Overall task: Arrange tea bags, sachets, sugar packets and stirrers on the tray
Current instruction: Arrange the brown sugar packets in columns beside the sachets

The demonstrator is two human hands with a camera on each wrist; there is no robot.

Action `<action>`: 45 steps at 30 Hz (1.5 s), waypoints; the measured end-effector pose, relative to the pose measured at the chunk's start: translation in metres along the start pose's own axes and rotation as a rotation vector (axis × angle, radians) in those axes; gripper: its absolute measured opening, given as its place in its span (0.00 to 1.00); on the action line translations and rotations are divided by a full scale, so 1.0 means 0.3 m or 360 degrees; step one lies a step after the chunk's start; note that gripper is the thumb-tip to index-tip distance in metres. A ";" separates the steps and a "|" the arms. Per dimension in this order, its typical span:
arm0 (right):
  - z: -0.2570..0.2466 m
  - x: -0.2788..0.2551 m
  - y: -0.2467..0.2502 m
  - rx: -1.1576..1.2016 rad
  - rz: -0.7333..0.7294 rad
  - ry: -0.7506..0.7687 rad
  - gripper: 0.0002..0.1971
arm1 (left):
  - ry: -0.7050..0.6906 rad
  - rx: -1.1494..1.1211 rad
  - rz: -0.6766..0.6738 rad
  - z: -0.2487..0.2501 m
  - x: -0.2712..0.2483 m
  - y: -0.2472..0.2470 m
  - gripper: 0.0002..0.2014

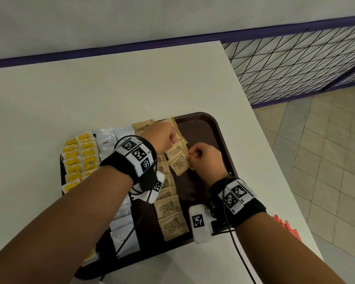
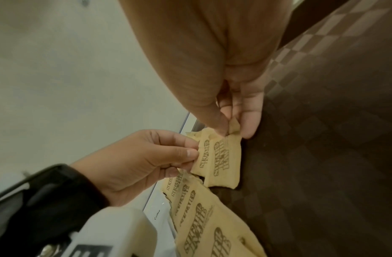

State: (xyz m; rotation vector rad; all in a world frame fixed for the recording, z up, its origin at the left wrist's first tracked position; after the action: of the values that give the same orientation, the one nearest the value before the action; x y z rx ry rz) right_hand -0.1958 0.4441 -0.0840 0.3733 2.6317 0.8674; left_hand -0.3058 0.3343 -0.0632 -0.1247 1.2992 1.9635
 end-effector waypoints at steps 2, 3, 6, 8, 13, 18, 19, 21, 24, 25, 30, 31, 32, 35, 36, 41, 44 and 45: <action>-0.003 0.000 0.004 -0.0090 -0.0023 0.0035 0.03 | -0.0003 -0.0023 0.0011 0.003 -0.005 0.002 0.09; -0.002 0.000 0.006 -0.0131 -0.0036 0.0044 0.02 | -0.0006 -0.0026 0.0013 0.006 -0.007 0.003 0.10; 0.002 0.001 0.009 -0.0229 -0.0048 0.0050 0.03 | -0.0015 -0.0014 0.0007 0.015 -0.015 0.005 0.10; 0.006 -0.004 0.006 -0.0248 -0.0050 0.0057 0.03 | -0.0011 0.0015 -0.0007 0.017 -0.016 0.004 0.10; 0.001 -0.016 0.005 -0.0292 -0.0054 0.0119 0.02 | -0.0029 0.0060 -0.0025 0.028 -0.015 0.004 0.12; -0.023 -0.009 0.020 -0.0232 0.0048 0.0282 0.08 | -0.0005 -0.0210 0.0231 0.009 -0.044 0.062 0.11; -0.027 -0.005 0.019 -0.0204 0.0032 0.0308 0.11 | 0.0019 -0.0322 0.0327 -0.003 -0.065 0.079 0.09; -0.030 0.003 0.013 -0.0195 -0.0017 0.0316 0.13 | 0.0054 -0.0561 0.0474 -0.028 -0.119 0.104 0.08; -0.027 0.008 0.006 -0.0240 -0.0088 0.0278 0.09 | 0.0111 -0.0805 0.0578 -0.079 -0.218 0.109 0.08; -0.030 0.008 0.007 -0.0251 -0.0092 0.0278 0.08 | 0.0135 -0.0849 0.0599 -0.099 -0.251 0.104 0.08; -0.082 0.030 0.023 -0.0256 0.0056 0.0489 0.12 | 0.0270 -0.1062 0.0662 -0.178 -0.391 0.056 0.09; -0.090 0.038 0.019 -0.0271 0.0030 0.0512 0.13 | 0.0286 -0.1097 0.0667 -0.187 -0.409 0.046 0.10; -0.095 0.044 0.015 -0.0289 -0.0006 0.0506 0.14 | 0.0300 -0.1125 0.0669 -0.195 -0.423 0.035 0.10; -0.096 0.051 0.006 -0.0321 -0.0061 0.0440 0.14 | 0.0329 -0.1177 0.0662 -0.219 -0.447 0.003 0.10; -0.094 0.050 0.004 -0.0327 -0.0063 0.0417 0.14 | 0.0334 -0.1182 0.0657 -0.226 -0.452 -0.006 0.09; -0.072 0.053 0.005 -0.0335 -0.0145 0.0245 0.11 | 0.0340 -0.1159 0.0647 -0.238 -0.461 -0.029 0.09; -0.084 0.062 0.011 -0.0327 -0.0114 0.0244 0.10 | 0.0346 -0.1144 0.0645 -0.239 -0.458 -0.032 0.08; -0.092 0.067 0.017 -0.0311 -0.0066 0.0260 0.11 | 0.0346 -0.1140 0.0647 -0.239 -0.458 -0.033 0.08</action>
State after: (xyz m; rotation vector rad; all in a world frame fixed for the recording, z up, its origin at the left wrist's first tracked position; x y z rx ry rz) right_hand -0.2242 0.4405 -0.0649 0.2042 2.6577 1.1748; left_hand -0.2256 0.2032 -0.0410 -0.4599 0.7176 2.7616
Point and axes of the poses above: each hand's wrist, its own x-axis towards the middle knuckle, its own y-axis out of the back of the hand, z = x × y, the point moved 4 cm from there along x, towards the middle knuckle, and after that the axes turned 7 degrees about y, right-handed, at the moved point
